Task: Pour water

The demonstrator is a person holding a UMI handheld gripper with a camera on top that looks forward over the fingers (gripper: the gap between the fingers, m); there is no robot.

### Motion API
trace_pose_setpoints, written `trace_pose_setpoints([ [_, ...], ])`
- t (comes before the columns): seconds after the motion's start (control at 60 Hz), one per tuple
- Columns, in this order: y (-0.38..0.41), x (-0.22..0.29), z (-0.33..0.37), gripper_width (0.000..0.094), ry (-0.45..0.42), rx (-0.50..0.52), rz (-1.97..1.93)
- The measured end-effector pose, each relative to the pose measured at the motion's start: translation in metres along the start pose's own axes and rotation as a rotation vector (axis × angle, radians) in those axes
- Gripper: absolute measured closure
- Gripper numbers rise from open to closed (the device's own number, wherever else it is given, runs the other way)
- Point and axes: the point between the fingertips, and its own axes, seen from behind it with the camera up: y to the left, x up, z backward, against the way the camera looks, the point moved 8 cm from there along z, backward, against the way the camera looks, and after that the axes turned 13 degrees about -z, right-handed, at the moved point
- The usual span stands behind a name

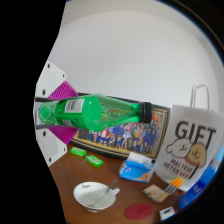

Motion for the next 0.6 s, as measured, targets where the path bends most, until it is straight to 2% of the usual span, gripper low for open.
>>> trace_pose_setpoints([
  [0.1,0.021,0.036,0.02,0.0639,-0.056,-0.036,0.323],
  [0.217,0.029,0.088,0.046,0.0641,-0.153,-0.133,0.708],
  [0.35,0.0,0.142,0.063,0.0642,-0.252,-0.299,1.063],
  [0.467,-0.05,0.183,0.072,0.0643,-0.264,-0.431,1.217],
  [0.6,-0.101,0.206,0.073,0.0639,-0.245,-0.485,1.252],
])
